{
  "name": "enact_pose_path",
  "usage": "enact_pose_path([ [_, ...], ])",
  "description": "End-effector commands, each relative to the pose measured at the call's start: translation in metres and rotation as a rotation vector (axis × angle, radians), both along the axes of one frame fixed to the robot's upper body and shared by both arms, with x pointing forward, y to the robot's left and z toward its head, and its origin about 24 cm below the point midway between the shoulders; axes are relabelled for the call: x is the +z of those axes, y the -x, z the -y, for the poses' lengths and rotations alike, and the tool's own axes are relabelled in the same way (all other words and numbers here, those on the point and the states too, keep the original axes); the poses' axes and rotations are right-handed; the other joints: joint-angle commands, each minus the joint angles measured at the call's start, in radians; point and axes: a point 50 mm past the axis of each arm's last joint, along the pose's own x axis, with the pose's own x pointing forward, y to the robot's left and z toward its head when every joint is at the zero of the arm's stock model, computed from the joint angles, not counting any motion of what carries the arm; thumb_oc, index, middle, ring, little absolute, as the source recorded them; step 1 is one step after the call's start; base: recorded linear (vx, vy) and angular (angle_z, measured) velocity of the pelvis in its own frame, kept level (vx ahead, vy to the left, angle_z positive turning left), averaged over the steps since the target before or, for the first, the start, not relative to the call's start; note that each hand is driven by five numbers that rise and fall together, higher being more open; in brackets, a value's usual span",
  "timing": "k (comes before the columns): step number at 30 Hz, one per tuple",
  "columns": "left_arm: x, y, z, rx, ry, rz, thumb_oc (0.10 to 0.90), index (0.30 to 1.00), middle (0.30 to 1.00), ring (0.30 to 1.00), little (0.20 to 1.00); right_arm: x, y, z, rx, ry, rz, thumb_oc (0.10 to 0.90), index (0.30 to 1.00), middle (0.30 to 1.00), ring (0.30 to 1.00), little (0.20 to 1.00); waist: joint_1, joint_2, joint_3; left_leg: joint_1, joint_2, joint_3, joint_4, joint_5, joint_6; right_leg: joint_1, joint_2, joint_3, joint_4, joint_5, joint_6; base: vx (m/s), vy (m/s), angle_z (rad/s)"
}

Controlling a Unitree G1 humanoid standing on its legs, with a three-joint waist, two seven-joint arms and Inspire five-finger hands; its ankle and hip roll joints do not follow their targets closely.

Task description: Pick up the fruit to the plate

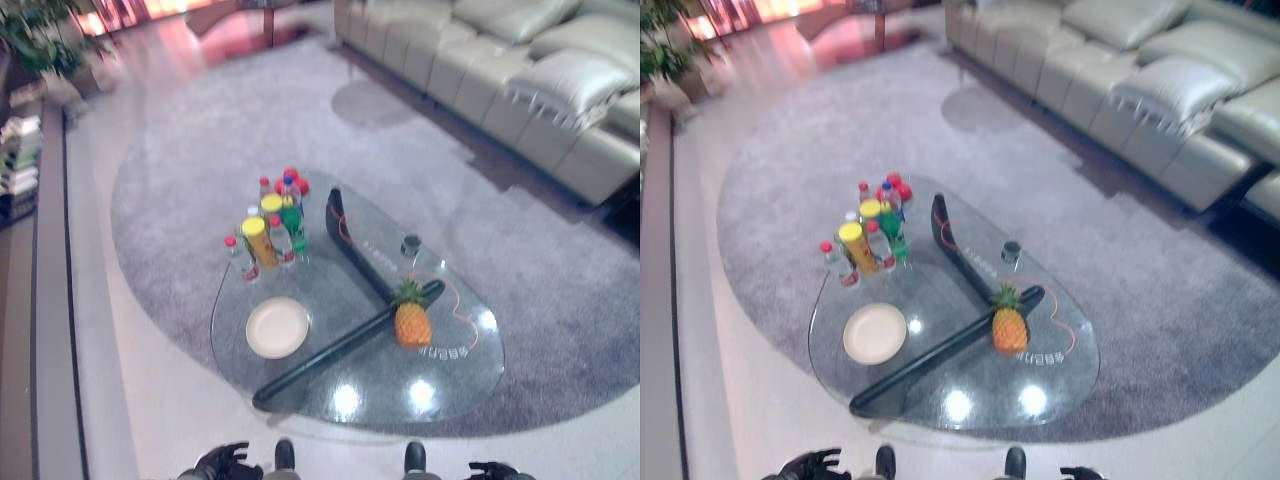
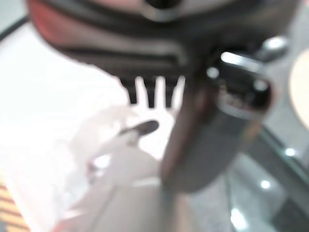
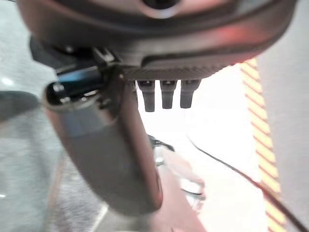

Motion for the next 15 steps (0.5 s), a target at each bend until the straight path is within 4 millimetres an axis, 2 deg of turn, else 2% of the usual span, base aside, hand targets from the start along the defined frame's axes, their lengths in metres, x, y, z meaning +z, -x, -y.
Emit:
enact_pose_path([
  [1, 0.009, -0.031, 0.008, 0.014, 0.068, 0.079, 0.8, 0.9, 0.9, 0.9, 0.9, 0.007, -0.025, -0.001, -0.016, 0.014, 0.04, 0.8, 0.9, 0.9, 0.9, 0.9, 0.01, -0.032, 0.113, -0.024, -0.013, -0.023, -0.002, -0.051, 0.037, -0.068, -0.019, 0.015, -0.001, 0.025, -0.003, -0.08, 0.001, -0.02],
  [6, 0.017, -0.048, 0.014, -0.007, 0.17, 0.117, 0.8, 0.9, 0.9, 0.9, 0.9, 0.015, -0.04, 0.005, -0.017, 0.028, 0.088, 0.8, 0.9, 0.9, 0.9, 0.9, 0.02, -0.036, 0.158, -0.079, -0.03, -0.044, -0.002, -0.04, 0.039, -0.118, -0.014, 0.02, -0.001, 0.039, -0.004, -0.03, -0.008, -0.02],
  [9, 0.025, -0.062, 0.019, -0.036, 0.243, 0.159, 0.8, 0.9, 0.9, 0.9, 0.9, 0.029, -0.063, 0.013, -0.056, 0.052, 0.197, 0.8, 0.9, 0.9, 0.9, 0.9, 0.025, -0.036, 0.19, -0.118, -0.036, -0.054, -0.002, -0.032, 0.038, -0.153, -0.013, 0.012, -0.001, 0.049, -0.005, -0.04, -0.025, 0.0],
  [11, 0.034, -0.076, 0.015, -0.009, 0.254, 0.222, 0.8, 0.9, 0.9, 0.9, 0.9, 0.04, -0.079, 0.019, -0.096, 0.072, 0.291, 0.8, 0.9, 0.9, 0.9, 0.9, 0.026, -0.038, 0.21, -0.138, -0.038, -0.059, -0.002, -0.026, 0.036, -0.17, -0.012, 0.013, -0.001, 0.053, -0.008, -0.03, -0.016, 0.03],
  [15, 0.054, -0.104, 0.006, 0.126, 0.281, 0.363, 0.8, 0.9, 0.9, 0.9, 0.9, 0.063, -0.107, 0.029, -0.182, 0.12, 0.483, 0.8, 0.9, 0.9, 0.9, 0.9, 0.03, -0.047, 0.254, -0.194, -0.043, -0.07, 0.042, -0.021, 0.032, -0.228, -0.019, 0.015, 0.047, 0.045, -0.016, -0.06, -0.024, -0.01],
])
